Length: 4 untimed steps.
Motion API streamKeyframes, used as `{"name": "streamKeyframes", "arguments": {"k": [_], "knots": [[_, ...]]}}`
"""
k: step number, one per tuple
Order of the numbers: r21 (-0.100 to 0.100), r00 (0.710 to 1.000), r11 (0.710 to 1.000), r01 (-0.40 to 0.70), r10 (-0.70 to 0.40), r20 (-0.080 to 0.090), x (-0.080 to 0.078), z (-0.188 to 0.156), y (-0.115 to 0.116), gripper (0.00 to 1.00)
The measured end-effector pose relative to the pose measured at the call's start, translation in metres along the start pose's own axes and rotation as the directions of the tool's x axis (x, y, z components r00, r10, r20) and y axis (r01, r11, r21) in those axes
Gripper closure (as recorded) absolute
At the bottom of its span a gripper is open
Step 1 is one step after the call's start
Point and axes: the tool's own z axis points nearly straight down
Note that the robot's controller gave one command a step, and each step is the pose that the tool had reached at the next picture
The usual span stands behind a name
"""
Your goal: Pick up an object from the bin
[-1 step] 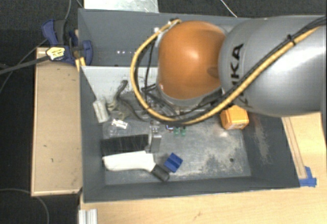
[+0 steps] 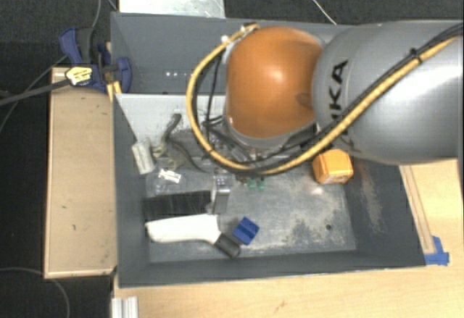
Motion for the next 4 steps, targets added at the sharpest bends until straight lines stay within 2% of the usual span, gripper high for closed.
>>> {"name": "streamKeyframes", "arguments": {"k": [1,2,3,4], "knots": [[-0.002,0.990,0.990,0.141,-0.141,-0.002,0.036,0.161,0.040,0.00],[-0.001,1.000,1.000,0.000,0.000,0.002,0.036,0.080,0.047,0.00],[-0.002,0.995,0.995,0.104,-0.104,-0.002,0.038,0.140,0.011,0.00],[-0.006,0.994,0.994,-0.111,0.111,0.008,0.039,0.169,0.008,0.00]]}}
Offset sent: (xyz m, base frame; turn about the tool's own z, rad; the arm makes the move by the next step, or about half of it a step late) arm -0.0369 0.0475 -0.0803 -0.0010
